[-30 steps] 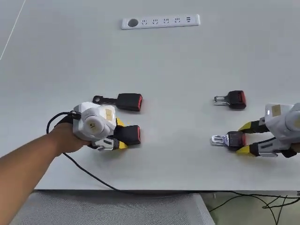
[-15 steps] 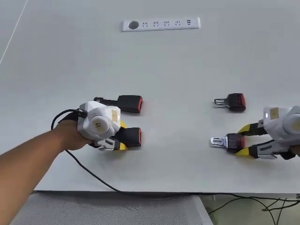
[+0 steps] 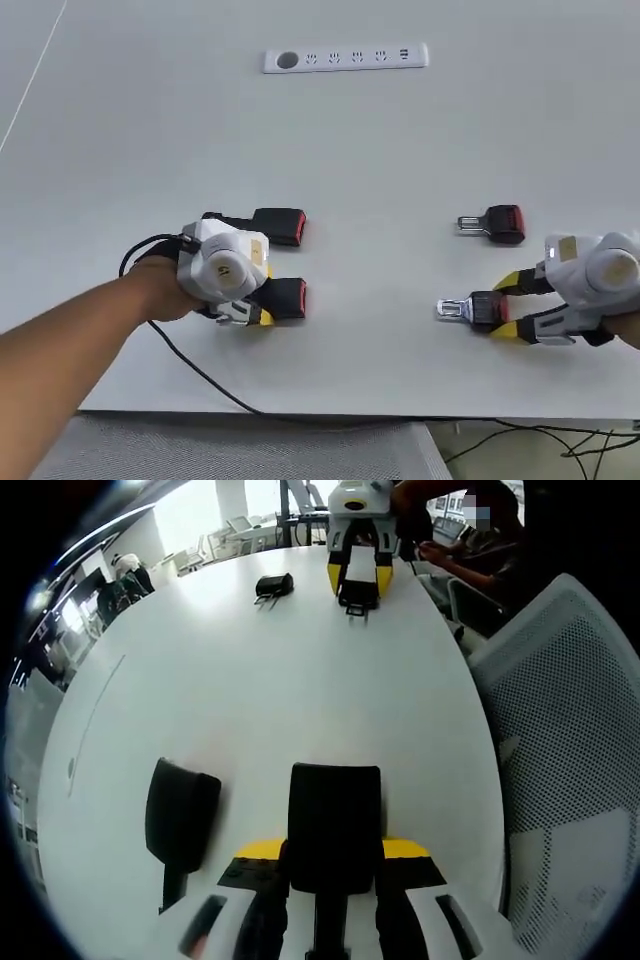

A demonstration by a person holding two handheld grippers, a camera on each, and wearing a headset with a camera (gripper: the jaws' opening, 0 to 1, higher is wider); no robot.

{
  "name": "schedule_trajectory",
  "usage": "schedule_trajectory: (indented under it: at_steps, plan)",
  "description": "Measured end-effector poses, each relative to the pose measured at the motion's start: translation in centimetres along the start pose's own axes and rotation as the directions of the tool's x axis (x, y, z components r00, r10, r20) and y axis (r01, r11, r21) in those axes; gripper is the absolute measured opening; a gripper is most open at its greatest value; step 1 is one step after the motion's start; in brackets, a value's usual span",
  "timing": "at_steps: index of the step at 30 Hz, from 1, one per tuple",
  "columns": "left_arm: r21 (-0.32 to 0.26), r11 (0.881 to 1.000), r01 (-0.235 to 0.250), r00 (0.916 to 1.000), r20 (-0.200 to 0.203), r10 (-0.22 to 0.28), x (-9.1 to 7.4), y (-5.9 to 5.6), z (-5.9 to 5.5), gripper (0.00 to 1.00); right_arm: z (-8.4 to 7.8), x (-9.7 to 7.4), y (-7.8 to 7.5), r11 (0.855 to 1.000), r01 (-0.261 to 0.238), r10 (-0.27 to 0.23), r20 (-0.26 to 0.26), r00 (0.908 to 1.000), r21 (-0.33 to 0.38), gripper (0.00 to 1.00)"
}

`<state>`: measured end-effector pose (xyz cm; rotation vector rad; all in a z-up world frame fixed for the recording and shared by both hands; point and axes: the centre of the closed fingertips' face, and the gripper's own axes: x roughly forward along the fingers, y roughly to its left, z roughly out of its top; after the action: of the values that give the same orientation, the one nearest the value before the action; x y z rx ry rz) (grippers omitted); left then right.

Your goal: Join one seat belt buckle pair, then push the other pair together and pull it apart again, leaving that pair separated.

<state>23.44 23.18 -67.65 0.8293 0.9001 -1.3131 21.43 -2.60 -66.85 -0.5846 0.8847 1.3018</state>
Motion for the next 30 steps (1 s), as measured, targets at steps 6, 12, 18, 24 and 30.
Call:
schedule_trajectory:
  at_steps: [6,12,18,24,30]
  plan:
    - [0.010,1.000,0.006,1.0000,-0.006,-0.006,0.2,-0.2,0.3,0.34,0.8,0.5,0.2,1.000,0.000,0.000,0.013,0.9999,0.003,0.34]
    - [0.011,1.000,0.006,1.0000,-0.007,-0.006,0.5,-0.5,0.8,0.34,1.8,1.4,0.5,1.000,-0.011,0.011,0.037,0.9993,-0.008,0.34]
    - [0.016,1.000,0.009,0.9999,-0.010,-0.009,0.7,-0.9,1.2,0.34,3.7,2.6,1.3,0.999,-0.023,0.025,0.064,0.9976,-0.025,0.34]
    - [0.020,1.000,0.011,0.9998,-0.018,-0.010,0.8,-0.9,1.4,0.34,4.9,3.7,1.6,0.999,-0.037,0.039,0.073,0.9965,-0.028,0.34]
    - [0.026,1.000,0.013,0.9996,-0.025,-0.013,1.0,-1.0,1.5,0.34,6.1,4.8,1.6,0.998,-0.048,0.051,0.091,0.9945,-0.036,0.34]
